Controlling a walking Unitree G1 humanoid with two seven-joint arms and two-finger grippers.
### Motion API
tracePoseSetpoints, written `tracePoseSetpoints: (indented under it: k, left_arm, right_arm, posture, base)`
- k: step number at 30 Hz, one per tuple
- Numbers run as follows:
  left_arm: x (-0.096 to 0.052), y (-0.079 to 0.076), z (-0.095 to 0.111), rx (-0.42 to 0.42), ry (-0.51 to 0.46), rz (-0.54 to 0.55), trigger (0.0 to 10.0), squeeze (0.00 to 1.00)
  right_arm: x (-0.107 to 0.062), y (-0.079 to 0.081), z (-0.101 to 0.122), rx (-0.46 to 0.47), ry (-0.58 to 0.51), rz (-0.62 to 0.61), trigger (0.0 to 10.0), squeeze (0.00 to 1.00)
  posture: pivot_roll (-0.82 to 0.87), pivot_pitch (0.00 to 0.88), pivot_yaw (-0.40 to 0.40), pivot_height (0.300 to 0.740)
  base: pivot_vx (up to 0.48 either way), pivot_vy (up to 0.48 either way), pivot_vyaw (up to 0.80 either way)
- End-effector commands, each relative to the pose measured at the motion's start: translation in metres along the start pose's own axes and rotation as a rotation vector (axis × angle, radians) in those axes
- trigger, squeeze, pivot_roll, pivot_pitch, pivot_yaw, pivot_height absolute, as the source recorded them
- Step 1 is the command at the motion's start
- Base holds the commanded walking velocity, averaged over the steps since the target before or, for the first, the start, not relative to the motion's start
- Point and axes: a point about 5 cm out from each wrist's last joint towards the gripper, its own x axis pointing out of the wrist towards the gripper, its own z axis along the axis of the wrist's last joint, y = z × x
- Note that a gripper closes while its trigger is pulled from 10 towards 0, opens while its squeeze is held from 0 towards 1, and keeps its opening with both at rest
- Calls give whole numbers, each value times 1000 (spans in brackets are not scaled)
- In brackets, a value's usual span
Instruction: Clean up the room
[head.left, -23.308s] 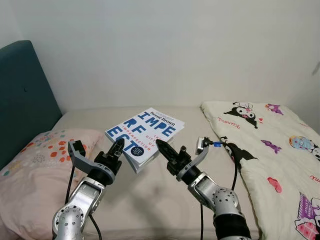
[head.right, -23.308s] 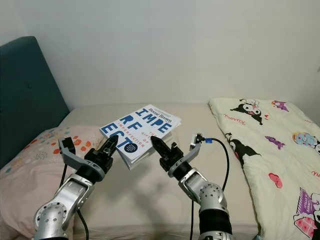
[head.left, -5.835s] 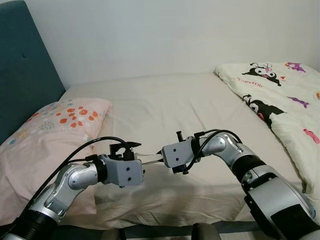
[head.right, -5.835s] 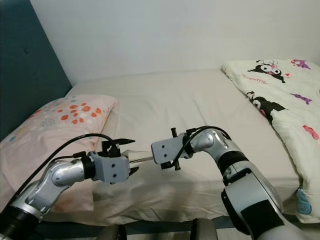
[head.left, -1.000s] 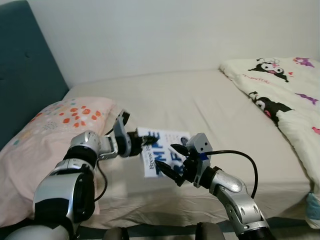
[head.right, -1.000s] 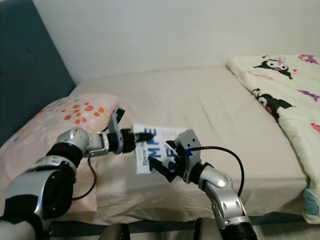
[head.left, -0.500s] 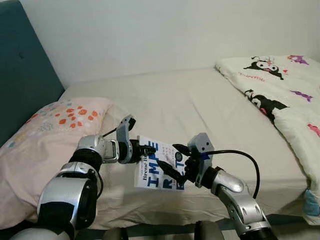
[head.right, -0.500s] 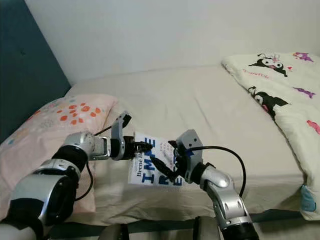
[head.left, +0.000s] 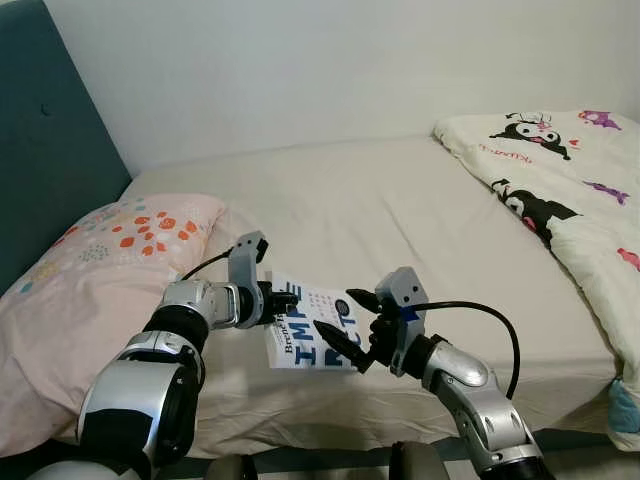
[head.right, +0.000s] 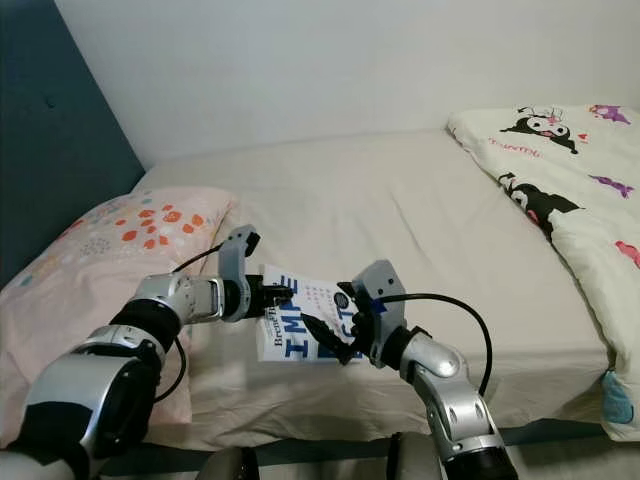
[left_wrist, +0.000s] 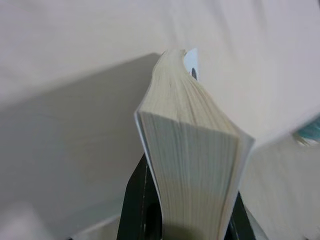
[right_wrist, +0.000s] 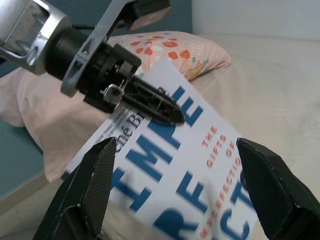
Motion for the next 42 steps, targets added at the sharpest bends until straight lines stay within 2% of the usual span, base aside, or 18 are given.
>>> tracePoseSetpoints:
  k: [1, 3, 7, 8, 13, 21, 26, 27, 28, 29, 30, 32, 33, 34, 35, 36, 42]
  left_arm:
    - [-5, 13, -1, 46, -2, 62, 0, 0]
    - [-5, 13, -1, 46, -2, 62, 0, 0]
    - [-7, 18, -2, 138, 6, 92, 0, 0]
    - [-7, 18, -2, 138, 6, 92, 0, 0]
    - [-6, 18, -1, 173, -2, 100, 0, 0]
    - [-4, 17, -3, 216, 22, 98, 0, 0]
    - [-4, 17, -7, 270, 57, 90, 0, 0]
    - [-3, 17, -8, 286, 67, 86, 902, 0]
    - [-3, 17, -9, 296, 72, 84, 902, 0]
    - [-3, 18, -10, 323, 79, 86, 10000, 4]
    - [-3, 18, -10, 343, 79, 90, 10000, 439]
    - [-3, 18, -10, 343, 79, 90, 10000, 439]
    - [-3, 18, -10, 357, 77, 96, 10000, 773]
    - [-3, 19, -8, 395, 70, 111, 10000, 184]
    - [-3, 19, -8, 395, 70, 111, 10000, 184]
    - [-3, 19, -7, 414, 69, 114, 10000, 0]
    - [-3, 19, -6, 457, 68, 113, 10000, 0]
  right_arm:
    - [1, 7, -1, -17, 12, 42, 10000, 0]
    - [1, 7, -1, -17, 12, 42, 10000, 0]
    - [-2, 13, -11, -56, 81, 71, 10000, 0]
    - [-2, 13, -11, -56, 81, 71, 10000, 0]
    - [-5, 4, -23, -75, 179, -2, 10000, 0]
    - [-6, 1, -25, -56, 195, -16, 10000, 0]
    - [-6, 2, -25, -52, 196, -14, 10000, 0]
    - [-6, 2, -25, -52, 197, -14, 10000, 0]
    - [-5, 2, -25, -53, 198, -15, 10000, 0]
    - [-5, 2, -25, -53, 199, -16, 10000, 0]
    - [-5, 2, -26, -53, 199, -17, 10000, 0]
    - [-5, 2, -26, -53, 199, -17, 10000, 0]
    - [-5, 2, -26, -54, 199, -18, 10000, 0]
    - [-5, 2, -26, -54, 199, -21, 10000, 0]
    - [-5, 2, -26, -54, 199, -21, 10000, 0]
    - [-5, 1, -26, -54, 200, -22, 10000, 0]
    - [-5, 1, -26, -54, 201, -24, 10000, 0]
  posture:
    - [37, 127, 62, 590]
    - [37, 127, 62, 590]
    - [37, 127, 63, 590]
    - [37, 127, 63, 590]
    - [36, 126, 64, 590]
    - [36, 125, 65, 590]
    - [37, 123, 63, 590]
    - [37, 122, 62, 590]
    - [37, 122, 62, 590]
    - [38, 121, 63, 590]
    - [38, 120, 62, 590]
    - [38, 120, 62, 590]
    - [37, 119, 62, 590]
    - [37, 117, 63, 590]
    - [37, 117, 63, 590]
    - [37, 114, 62, 590]
    - [37, 114, 63, 590]
  base:
    - [0, 0, 0]
    - [0, 0, 0]
    - [0, 0, 0]
    - [0, 0, 0]
    - [0, 0, 0]
    - [0, 0, 0]
    - [0, 0, 0]
    - [0, 0, 0]
    - [0, 0, 0]
    - [0, 0, 0]
    - [0, 0, 0]
    - [0, 0, 0]
    - [0, 0, 0]
    - [0, 0, 0]
    - [0, 0, 0]
    - [0, 0, 0]
    - [0, 0, 0]
